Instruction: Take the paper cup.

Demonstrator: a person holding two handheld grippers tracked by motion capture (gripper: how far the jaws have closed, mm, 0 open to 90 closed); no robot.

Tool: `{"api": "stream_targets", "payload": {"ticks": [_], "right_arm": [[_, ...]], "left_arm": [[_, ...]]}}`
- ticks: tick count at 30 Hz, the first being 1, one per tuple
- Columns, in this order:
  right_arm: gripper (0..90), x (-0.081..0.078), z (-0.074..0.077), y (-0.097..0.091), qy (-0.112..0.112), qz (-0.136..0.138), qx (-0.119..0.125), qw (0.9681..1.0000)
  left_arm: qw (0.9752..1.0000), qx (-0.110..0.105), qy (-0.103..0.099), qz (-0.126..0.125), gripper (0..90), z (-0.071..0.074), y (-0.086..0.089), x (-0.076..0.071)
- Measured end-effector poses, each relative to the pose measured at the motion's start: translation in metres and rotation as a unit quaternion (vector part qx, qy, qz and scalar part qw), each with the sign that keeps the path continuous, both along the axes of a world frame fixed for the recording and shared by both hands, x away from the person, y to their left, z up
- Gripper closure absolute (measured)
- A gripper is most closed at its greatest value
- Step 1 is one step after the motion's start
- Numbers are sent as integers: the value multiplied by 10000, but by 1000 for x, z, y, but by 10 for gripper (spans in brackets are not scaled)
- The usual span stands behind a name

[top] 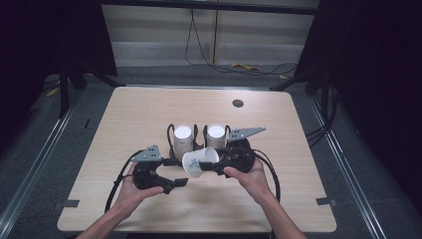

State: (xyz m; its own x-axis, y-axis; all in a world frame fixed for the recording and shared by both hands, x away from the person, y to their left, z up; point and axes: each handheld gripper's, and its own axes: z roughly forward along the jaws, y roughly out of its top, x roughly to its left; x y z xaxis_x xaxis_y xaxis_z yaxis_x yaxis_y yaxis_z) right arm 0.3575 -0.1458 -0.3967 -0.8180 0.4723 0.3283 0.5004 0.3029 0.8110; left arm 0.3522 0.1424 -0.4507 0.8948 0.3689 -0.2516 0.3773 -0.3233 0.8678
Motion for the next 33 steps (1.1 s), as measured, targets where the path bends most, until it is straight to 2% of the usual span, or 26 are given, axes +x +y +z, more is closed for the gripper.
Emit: {"api": "stream_targets", "payload": {"ticks": [8, 14, 19, 21, 25, 33], "right_arm": [[372, -4, -16, 0, 142, 10, 252, 9996], [372, -3, -22, 1, 240, 76, 361, 9990], [371, -5, -27, 5, 340, 131, 362, 9987], [371, -5, -28, 5, 367, 144, 386, 9985], [371, -6, -31, 6, 444, 189, 411, 9980], [370, -6, -33, 10, 467, 280, 401, 9977]], "left_arm": [[9999, -65, -44, -105, 158, 1, 0, -3], [9999, -70, -105, -114, 158, 0, 0, -5], [9999, -8, -96, -142, 158, -5, -1, -6], [9998, 83, -89, -139, 158, -6, -2, -6], [9998, 7, -123, -161, 158, -6, -1, -5], [9996, 28, -140, -232, 159, -8, -5, -6]]}}
